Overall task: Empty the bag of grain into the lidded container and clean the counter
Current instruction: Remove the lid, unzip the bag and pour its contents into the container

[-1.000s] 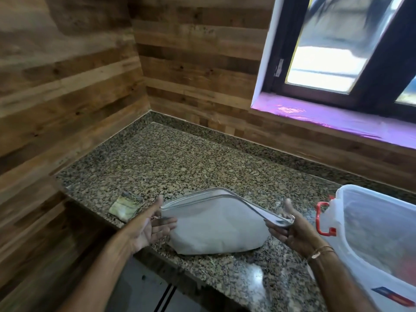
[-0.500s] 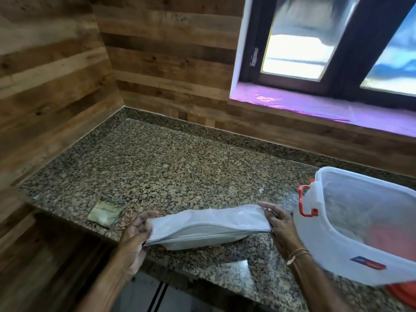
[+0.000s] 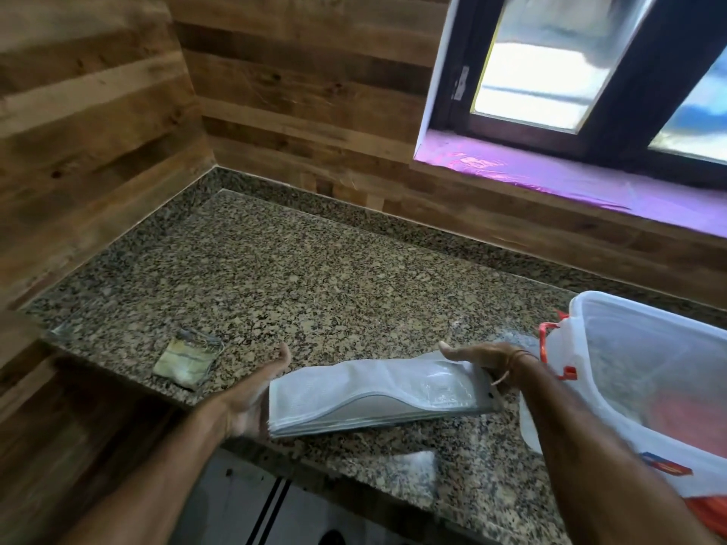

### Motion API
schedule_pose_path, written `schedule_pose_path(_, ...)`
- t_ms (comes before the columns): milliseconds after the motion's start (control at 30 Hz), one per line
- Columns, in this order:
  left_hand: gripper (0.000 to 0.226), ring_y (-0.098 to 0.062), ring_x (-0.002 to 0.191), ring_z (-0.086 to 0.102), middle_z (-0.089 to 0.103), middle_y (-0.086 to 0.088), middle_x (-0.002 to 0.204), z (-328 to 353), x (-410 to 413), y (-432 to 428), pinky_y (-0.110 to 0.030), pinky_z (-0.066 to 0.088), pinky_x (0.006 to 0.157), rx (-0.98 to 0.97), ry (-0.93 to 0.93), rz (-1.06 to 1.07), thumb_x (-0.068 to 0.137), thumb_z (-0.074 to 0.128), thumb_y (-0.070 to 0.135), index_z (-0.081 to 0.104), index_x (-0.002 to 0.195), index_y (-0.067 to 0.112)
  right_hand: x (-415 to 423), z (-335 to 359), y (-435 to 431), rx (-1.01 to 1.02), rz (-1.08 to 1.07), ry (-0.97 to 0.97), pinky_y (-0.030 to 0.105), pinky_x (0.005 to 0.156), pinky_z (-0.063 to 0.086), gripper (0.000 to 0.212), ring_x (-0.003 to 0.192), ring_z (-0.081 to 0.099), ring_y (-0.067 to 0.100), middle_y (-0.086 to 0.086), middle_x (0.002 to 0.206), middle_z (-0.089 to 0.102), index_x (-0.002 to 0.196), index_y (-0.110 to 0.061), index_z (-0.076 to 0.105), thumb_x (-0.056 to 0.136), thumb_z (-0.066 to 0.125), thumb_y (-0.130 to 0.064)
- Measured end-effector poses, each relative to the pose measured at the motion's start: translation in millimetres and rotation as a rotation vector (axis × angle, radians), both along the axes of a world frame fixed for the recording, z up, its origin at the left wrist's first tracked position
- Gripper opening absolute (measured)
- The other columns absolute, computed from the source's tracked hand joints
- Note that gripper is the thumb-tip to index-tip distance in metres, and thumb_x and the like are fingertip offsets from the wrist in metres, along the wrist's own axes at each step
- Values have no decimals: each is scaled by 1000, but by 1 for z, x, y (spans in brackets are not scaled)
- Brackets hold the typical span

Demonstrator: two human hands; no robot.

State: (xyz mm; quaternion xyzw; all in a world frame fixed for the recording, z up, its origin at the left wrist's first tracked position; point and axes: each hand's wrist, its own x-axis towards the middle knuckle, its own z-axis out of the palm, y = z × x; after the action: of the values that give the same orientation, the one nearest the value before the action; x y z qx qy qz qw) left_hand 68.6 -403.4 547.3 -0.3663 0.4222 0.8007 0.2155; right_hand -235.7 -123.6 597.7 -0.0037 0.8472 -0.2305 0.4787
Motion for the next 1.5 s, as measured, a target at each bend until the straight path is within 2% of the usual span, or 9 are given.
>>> schedule_pose_path(267,107,-42,115,67,66,-28,128,-27,4,6,-52,55,92,-9,58,-17,49,99,48,56,134,1,-1,-25,-21,101,97,-186,31,59,62,62,62,75,22,6,80,79,101,-8,71,67,87,-56)
schedule_pose_path(467,106,-37,91,73,72,-25,108,-39,-8,7,-46,62,77,89,86,50,36,105,31,60,126,0,9,-38,-25,22,132,-191,51,98,56,71,105,72,33,10,114,75,129,-16,62,71,88,-47)
schedule_pose_path(633,116,-38,94,73,72,-26,112,-45,-17,8,-50,62,77,17,36,49,33,102,48,60,130,0,18,-52,-27,-74,109,-179,51,100,54,100,113,64,32,10,149,51,159,-34,21,81,83,-31)
schedule_pose_path(767,120,-38,94,71,73,-24,105,-48,-19,11,-54,57,85,-60,-46,64,24,101,54,61,124,1,21,-62,-34,-165,154,-194,64,99,51,69,106,68,38,21,128,66,146,-29,48,86,75,-8)
schedule_pose_path(933,98,-40,101,68,70,-27,117,-37,-16,16,-62,42,109,-127,-99,61,63,78,56,57,133,-9,34,-80,-28,-293,-65,-89,54,92,59,30,92,72,34,19,104,75,113,-6,71,85,68,4)
schedule_pose_path(1133,122,-46,110,66,67,-29,124,-13,-21,10,-65,44,105,-170,-78,84,38,95,59,56,135,-3,28,-42,-40,-327,-145,-77,27,47,58,12,72,67,25,14,88,70,88,0,69,87,65,11)
schedule_pose_path(1267,127,-48,107,67,69,-30,121,51,-52,-3,-61,56,89,-262,77,69,22,97,62,59,130,6,-9,16,-46,-395,-100,39,48,81,63,13,84,73,32,19,100,75,93,0,71,83,78,-2)
schedule_pose_path(1400,101,-38,92,73,71,-26,118,128,-102,6,-58,59,80,-263,299,123,39,101,41,66,127,6,-48,104,-18,-600,-76,172,49,78,62,7,70,72,25,12,88,75,91,-6,73,85,76,-3)
schedule_pose_path(1500,40,-31,84,77,76,-19,109,171,-152,34,-52,63,79,-262,468,93,76,79,37,80,107,11,-73,167,38,-756,-88,228,45,70,65,8,69,74,25,14,92,76,95,-5,75,88,72,-4)
